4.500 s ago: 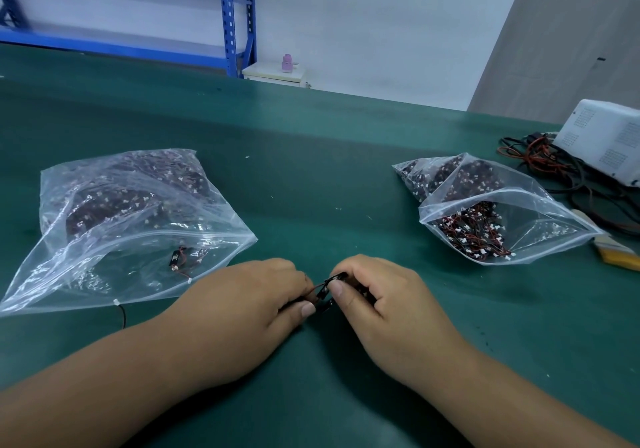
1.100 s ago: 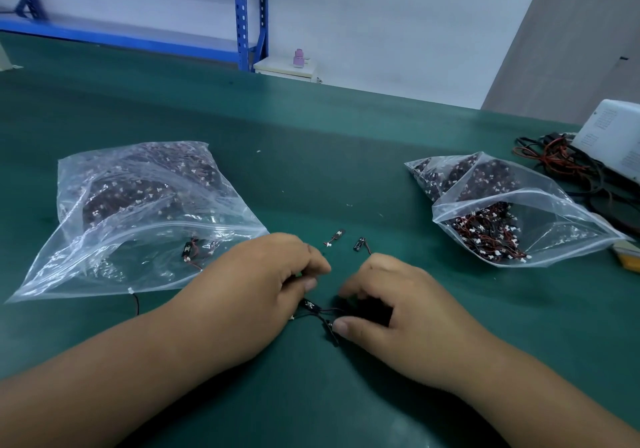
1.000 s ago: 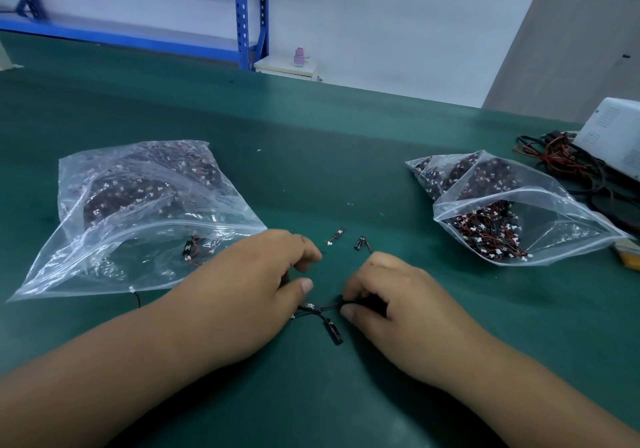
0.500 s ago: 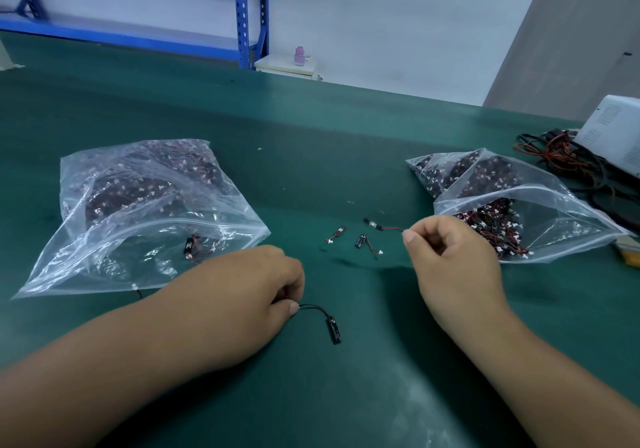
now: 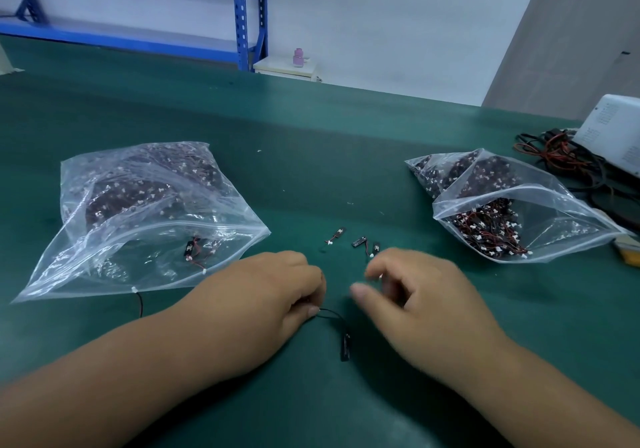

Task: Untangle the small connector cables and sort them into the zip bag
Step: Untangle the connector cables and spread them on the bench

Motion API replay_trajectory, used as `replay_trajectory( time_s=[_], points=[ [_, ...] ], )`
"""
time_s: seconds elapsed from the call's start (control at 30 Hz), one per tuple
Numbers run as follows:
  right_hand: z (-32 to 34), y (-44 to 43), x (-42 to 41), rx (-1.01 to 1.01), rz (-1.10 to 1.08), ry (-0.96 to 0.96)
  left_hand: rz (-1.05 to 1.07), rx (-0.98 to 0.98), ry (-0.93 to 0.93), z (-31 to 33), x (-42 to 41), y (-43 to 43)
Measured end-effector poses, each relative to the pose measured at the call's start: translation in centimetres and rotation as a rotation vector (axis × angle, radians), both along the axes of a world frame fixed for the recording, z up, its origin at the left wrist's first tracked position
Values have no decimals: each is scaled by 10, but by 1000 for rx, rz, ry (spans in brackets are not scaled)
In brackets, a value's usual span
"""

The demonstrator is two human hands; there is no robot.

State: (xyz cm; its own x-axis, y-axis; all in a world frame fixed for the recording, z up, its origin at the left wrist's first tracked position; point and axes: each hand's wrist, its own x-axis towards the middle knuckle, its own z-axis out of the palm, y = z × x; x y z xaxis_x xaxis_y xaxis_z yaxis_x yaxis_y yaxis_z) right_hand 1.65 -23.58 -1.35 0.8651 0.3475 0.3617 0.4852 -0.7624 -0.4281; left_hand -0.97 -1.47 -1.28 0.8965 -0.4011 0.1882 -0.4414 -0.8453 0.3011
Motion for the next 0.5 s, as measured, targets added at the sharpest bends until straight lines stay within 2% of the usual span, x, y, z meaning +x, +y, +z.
replay_trajectory(
  time_s=[0.07, 0.13, 0.3, 0.4, 0.5],
  points=[
    [-1, 10, -8, -111, 81, 91, 5, -14, -17, 0, 0, -2],
    [-6, 15, -8, -175, 80, 96, 8, -46, -32, 1, -1, -5],
    [-11, 9, 6, -148, -46, 73, 108, 10, -76, 1, -5, 0],
    [-11, -3, 19, -85, -142, 55, 216, 81, -76, 5, -10, 5],
    [-9, -13, 33, 95, -238, 35, 284, 149, -63, 7, -11, 5]
  ],
)
